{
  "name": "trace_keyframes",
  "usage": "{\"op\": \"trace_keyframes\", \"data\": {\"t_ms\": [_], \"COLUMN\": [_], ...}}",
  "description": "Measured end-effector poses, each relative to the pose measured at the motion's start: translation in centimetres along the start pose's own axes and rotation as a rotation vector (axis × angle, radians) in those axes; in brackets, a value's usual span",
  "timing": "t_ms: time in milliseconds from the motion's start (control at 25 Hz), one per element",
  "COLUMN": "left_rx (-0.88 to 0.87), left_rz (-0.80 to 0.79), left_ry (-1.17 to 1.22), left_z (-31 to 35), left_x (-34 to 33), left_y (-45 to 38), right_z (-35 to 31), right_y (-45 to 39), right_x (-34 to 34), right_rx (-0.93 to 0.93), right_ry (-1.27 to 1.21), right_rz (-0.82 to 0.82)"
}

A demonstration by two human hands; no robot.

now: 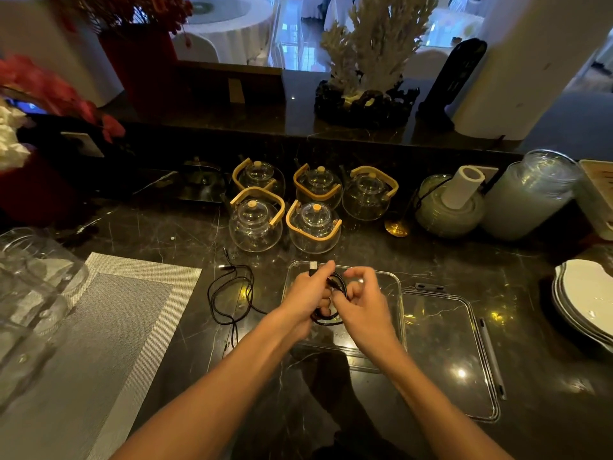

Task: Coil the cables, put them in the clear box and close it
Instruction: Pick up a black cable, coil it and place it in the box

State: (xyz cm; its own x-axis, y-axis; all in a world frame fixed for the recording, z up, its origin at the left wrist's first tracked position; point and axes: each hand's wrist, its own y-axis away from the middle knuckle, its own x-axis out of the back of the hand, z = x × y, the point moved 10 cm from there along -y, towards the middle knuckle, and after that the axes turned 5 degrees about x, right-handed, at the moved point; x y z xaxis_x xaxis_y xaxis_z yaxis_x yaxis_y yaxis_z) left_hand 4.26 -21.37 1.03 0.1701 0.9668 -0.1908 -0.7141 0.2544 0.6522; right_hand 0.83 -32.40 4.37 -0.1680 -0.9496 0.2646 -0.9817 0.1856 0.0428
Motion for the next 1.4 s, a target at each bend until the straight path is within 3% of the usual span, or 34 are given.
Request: {"op": "trace_keyframes", "data": {"t_ms": [160, 240, 400, 480, 640, 760, 880, 1000, 1240, 1400], "left_rx": [0.080, 0.101, 0.083, 0.073, -0.050, -0.134, -0.321, -0.405, -0.191, -0.144], "left_rz": [-0.067, -0.086, -0.120, -0.171, -0.222, -0.181, -0.010, 0.113, 0.074, 0.148], "left_ry": [0.179, 0.239, 0.250, 0.274, 0.060, -0.247, -0.469, -0.455, -0.285, -0.359], "left_z": [-0.8, -1.3, -2.0, -1.5, 0.9, 2.2, 4.7, 6.0, 2.3, 1.1], "left_x": [-0.4, -0.6, -0.8, -1.1, -1.7, -2.1, -1.2, 0.2, 0.8, 1.3], "left_y": [-0.1, -0.2, -0.3, -0.2, 0.5, 1.2, 1.6, 1.5, -0.9, -1.3], "right_z": [-2.6, -3.6, -2.8, -2.4, 1.3, 4.0, 3.8, 2.5, 1.5, 1.6], "right_y": [1.1, 1.5, 0.5, 0.4, 0.5, 0.8, 0.9, 0.8, 0.1, 0.2], "right_x": [0.4, 0.9, 2.0, 2.8, 2.3, 0.6, -0.5, -1.4, -1.7, -1.5], "right_rx": [0.350, 0.411, 0.106, -0.001, -0.377, -0.629, -0.575, -0.451, -0.308, -0.243], "right_ry": [0.379, 0.392, -0.285, -0.480, -0.673, -0.647, -0.496, -0.625, -0.667, -0.347], "right_rz": [0.111, 0.200, 0.220, 0.220, 0.192, 0.019, -0.217, -0.318, -0.282, -0.196]}}
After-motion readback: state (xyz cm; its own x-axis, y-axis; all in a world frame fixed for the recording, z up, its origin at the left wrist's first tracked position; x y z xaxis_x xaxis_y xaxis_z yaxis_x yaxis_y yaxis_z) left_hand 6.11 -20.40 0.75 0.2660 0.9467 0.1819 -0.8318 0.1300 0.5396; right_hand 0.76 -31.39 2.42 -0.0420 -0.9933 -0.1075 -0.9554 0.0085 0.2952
